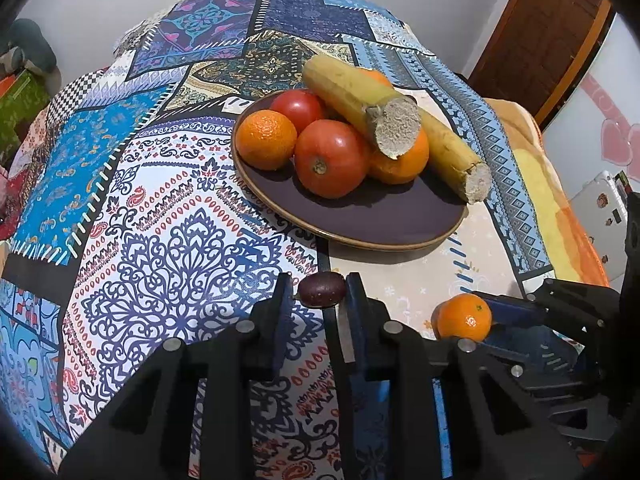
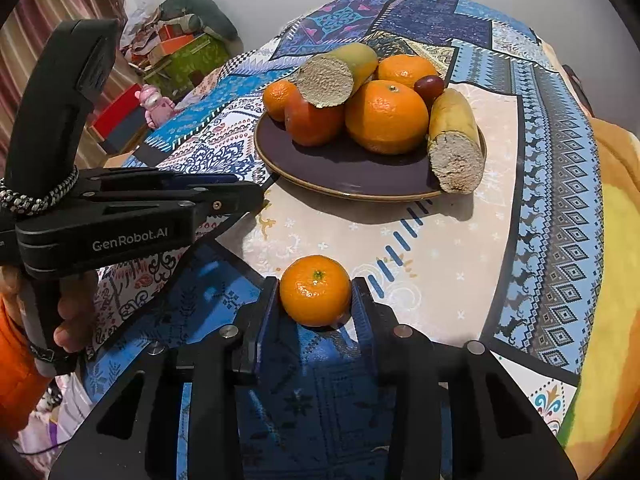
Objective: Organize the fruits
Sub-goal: 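Grasp a mandarin from the quilt with the right tool while the left tool grasps another dark red fruit, then place the mandarin on the plate with the right tool while the left tool drops the dark fruit there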
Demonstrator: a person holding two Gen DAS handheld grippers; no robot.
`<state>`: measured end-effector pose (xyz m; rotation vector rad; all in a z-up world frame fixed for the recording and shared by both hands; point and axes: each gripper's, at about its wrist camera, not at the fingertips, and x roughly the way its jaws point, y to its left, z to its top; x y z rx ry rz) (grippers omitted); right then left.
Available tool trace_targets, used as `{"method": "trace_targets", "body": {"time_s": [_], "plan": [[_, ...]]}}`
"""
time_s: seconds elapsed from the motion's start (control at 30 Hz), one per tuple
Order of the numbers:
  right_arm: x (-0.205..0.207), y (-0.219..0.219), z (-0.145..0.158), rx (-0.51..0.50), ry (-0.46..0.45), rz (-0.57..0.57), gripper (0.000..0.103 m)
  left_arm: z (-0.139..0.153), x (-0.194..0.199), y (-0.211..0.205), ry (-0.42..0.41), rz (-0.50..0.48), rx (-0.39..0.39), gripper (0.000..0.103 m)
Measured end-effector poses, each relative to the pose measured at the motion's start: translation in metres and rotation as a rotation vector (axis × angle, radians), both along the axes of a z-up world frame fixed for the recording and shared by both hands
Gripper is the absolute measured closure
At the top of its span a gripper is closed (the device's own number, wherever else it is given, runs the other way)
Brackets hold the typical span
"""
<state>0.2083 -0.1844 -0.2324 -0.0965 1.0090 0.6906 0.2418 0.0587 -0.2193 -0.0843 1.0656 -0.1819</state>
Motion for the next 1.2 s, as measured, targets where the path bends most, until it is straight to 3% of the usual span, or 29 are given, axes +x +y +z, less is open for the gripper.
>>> {"method": "trace_targets", "body": {"time_s": [0.67,1.2], "plan": [[0.039,0.003,0.029,0.029,-0.095,-0.069,0.070,0.040,0.001,-0.002,-0.105,-0.004,-0.023,0.078],[0.055,0.014,0.014,0.019,-0.067,-0.071,0.070,0.019,0.033,-0.010,-0.063,-0.024,-0.049,0.079]]}}
